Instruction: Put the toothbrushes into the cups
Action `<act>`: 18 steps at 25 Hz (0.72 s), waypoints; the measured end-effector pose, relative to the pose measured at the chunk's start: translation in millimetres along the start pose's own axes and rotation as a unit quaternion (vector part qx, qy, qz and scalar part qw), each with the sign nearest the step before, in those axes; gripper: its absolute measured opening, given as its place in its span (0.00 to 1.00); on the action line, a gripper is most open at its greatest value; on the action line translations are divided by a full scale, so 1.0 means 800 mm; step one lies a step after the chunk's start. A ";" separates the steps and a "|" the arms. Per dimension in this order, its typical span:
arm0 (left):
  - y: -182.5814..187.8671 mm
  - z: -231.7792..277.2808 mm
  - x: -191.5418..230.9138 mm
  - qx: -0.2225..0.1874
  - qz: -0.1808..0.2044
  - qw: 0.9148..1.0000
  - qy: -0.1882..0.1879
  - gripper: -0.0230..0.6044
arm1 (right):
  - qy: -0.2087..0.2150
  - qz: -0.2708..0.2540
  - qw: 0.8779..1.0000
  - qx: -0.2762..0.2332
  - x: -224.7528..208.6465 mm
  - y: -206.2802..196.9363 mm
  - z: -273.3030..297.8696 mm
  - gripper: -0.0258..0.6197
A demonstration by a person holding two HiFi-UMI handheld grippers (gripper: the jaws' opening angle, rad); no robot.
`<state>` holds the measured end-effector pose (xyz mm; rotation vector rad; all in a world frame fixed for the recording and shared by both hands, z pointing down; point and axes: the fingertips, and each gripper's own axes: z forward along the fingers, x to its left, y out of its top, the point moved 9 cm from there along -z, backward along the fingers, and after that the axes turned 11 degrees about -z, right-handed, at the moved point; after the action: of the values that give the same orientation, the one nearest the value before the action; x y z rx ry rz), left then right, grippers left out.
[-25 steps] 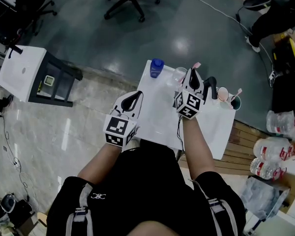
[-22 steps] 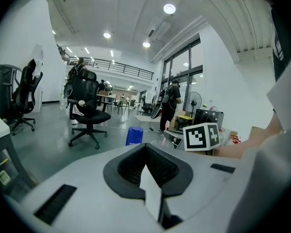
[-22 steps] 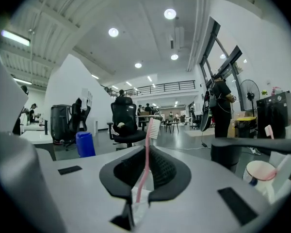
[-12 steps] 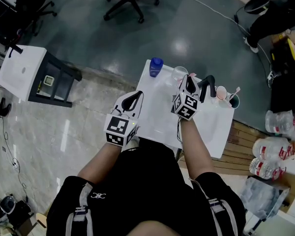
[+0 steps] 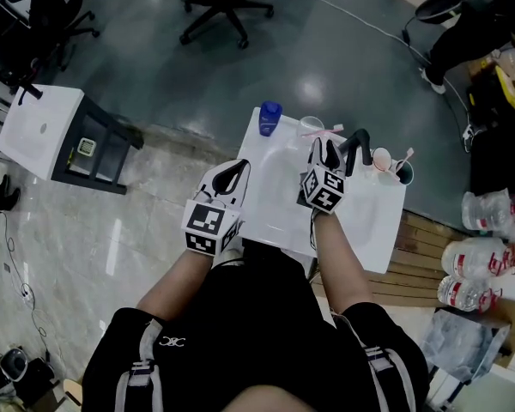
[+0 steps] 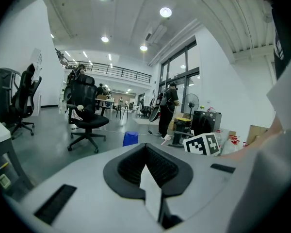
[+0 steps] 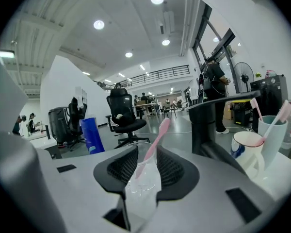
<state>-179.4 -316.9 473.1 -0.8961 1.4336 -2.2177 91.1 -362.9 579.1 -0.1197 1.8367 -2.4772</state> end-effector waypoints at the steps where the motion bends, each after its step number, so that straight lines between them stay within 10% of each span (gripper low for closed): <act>1: 0.001 -0.002 -0.003 -0.002 0.001 1.000 -0.002 0.06 | 0.000 0.001 1.000 -0.004 0.000 0.002 -0.006 0.25; 18: 0.030 -0.048 -0.079 -0.055 0.038 0.996 -0.059 0.06 | 0.004 0.031 0.988 -0.149 0.000 0.126 -0.230 0.06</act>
<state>-159.7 -263.2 420.5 -0.9728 1.5211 -2.0129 73.4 -216.8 429.4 -0.0644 2.1667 -2.1492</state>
